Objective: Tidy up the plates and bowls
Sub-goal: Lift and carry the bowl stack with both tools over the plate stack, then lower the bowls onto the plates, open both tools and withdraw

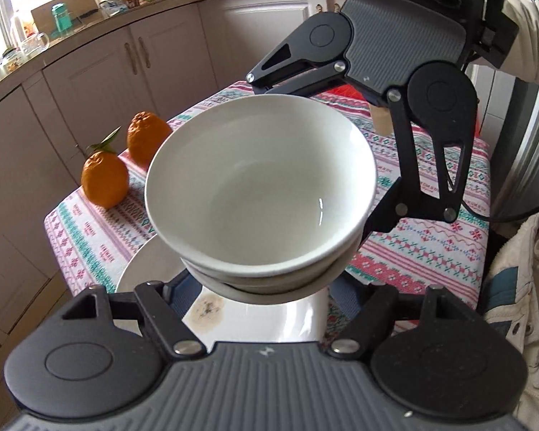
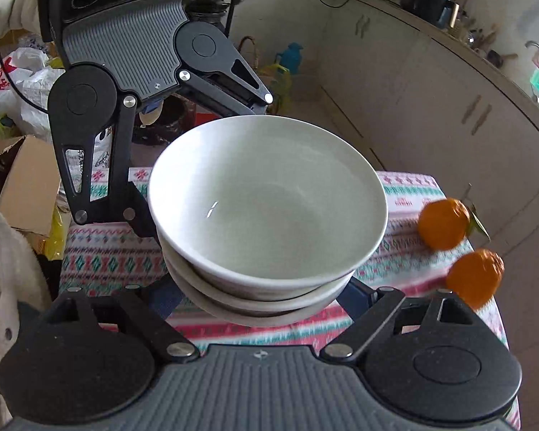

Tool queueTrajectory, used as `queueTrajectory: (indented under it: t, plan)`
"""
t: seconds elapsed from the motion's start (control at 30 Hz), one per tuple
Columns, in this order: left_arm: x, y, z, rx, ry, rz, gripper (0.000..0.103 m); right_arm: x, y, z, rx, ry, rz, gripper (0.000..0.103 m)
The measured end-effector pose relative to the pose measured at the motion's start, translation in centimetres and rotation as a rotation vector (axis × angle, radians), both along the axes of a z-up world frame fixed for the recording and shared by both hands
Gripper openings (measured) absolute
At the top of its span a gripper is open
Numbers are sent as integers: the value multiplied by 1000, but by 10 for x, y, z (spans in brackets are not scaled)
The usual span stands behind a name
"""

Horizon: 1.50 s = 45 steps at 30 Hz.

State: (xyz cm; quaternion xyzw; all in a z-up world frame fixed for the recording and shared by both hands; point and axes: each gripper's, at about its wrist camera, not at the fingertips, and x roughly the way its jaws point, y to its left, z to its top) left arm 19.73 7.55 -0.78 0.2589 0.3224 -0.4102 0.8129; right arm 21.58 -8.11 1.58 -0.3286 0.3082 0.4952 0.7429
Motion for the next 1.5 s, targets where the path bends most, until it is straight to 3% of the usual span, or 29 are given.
queueTrajectory:
  t: [0.3,0.87,1.0,1.07,1.13,1.27,1.37,1.5]
  plan:
    - [20,29,-14,20,28,74,78,33,37,-21,3,50,31,92]
    - [33,39,-29,-18,76,103,79,54,36,-40,29,135,-13,93]
    - [28,38,-30,-10,29,110,80,57,36,-43,34,131,-30,93]
    - [25,38,-31,-9,8,126,85,56,36,-44,39,126,-37,94]
    - [21,40,-31,-28,-15,146,94,52,33,-42,50,118,-49,102]
    - [7,46,-28,-65,-48,210,95,39,23,-37,63,95,-97,103]
    - [-13,52,-24,-127,-107,284,101,24,11,-30,77,65,-179,103]
    - [-45,50,-15,-207,-233,461,102,0,-2,-22,87,3,-394,103]
